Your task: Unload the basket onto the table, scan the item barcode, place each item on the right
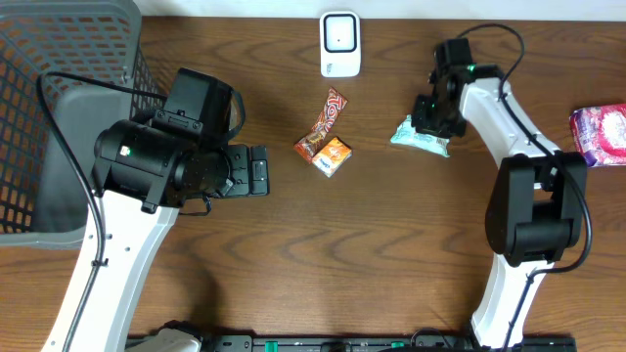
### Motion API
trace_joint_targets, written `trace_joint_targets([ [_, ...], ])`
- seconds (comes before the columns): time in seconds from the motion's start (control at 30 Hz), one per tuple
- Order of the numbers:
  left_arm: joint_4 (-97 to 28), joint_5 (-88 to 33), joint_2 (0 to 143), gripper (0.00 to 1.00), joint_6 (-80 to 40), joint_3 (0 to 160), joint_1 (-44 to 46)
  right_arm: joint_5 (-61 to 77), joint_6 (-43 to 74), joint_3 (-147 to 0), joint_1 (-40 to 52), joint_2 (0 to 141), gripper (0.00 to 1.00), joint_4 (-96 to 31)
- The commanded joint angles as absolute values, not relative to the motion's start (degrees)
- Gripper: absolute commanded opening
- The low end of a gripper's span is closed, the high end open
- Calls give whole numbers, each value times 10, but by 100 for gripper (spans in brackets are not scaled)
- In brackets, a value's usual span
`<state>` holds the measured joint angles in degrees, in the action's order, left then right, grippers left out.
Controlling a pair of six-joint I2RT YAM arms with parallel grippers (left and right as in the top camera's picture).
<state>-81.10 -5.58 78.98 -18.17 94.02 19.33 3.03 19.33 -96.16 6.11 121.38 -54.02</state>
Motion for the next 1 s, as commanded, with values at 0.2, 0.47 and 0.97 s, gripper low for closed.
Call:
trace_joint_targets([
  [0.2, -814, -46, 790, 98, -180, 949, 191, 30, 189, -1054, 67, 1183, 88, -706],
  [0.47, -814, -47, 790, 98, -180, 949, 191, 4, 108, -987, 48, 1183, 99, -604],
  [0.97, -814, -46, 790, 98, -180, 949, 191, 178, -323, -927, 25, 1204, 99, -518],
])
